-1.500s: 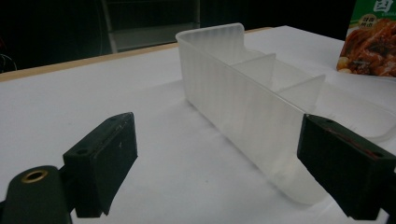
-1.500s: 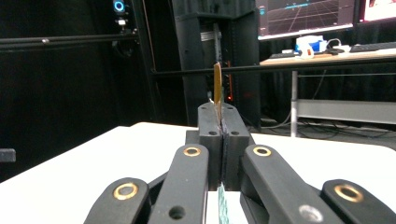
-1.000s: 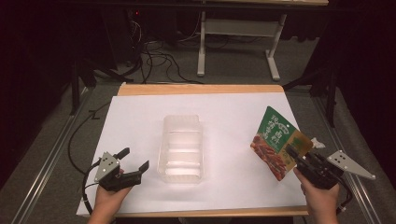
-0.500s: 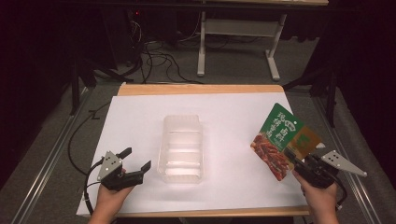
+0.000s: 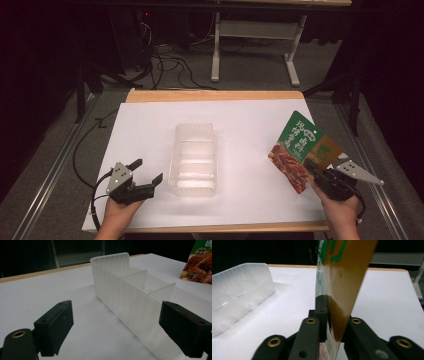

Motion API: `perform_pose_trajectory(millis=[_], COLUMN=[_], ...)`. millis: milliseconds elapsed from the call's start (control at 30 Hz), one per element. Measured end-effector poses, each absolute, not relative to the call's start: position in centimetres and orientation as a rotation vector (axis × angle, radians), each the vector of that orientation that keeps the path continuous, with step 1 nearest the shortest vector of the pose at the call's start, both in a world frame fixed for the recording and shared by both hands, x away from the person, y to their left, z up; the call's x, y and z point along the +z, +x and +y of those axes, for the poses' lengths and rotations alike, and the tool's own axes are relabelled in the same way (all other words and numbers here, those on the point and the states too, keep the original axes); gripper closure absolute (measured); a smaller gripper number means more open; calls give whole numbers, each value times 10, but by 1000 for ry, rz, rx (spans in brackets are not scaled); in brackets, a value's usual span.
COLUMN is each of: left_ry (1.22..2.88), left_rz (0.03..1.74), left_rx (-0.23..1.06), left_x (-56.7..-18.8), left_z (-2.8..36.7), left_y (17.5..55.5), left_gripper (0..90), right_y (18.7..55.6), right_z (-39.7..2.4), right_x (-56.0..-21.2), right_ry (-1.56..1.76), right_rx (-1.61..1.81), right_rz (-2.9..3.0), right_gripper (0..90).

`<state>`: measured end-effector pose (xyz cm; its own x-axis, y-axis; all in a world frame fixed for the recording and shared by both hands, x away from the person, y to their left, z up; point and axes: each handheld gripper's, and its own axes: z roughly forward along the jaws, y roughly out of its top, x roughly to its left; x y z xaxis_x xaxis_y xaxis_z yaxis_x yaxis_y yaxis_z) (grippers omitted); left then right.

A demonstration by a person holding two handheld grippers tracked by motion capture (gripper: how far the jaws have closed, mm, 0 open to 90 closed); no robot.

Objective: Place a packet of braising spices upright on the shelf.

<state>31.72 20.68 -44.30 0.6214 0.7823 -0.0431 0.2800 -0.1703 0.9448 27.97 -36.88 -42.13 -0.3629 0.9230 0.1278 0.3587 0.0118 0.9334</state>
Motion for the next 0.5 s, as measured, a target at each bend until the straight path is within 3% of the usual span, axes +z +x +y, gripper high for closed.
perform_pose_trajectory(millis=[500], left_ry=[1744], left_rz=[873], left_rx=[562], left_x=[-444], left_z=[206], left_y=[318], left_gripper=[129], right_y=[277], right_z=[-365], right_x=[-413], right_ry=[1270], right_rx=[1384], right_rz=[1769], right_gripper=[900])
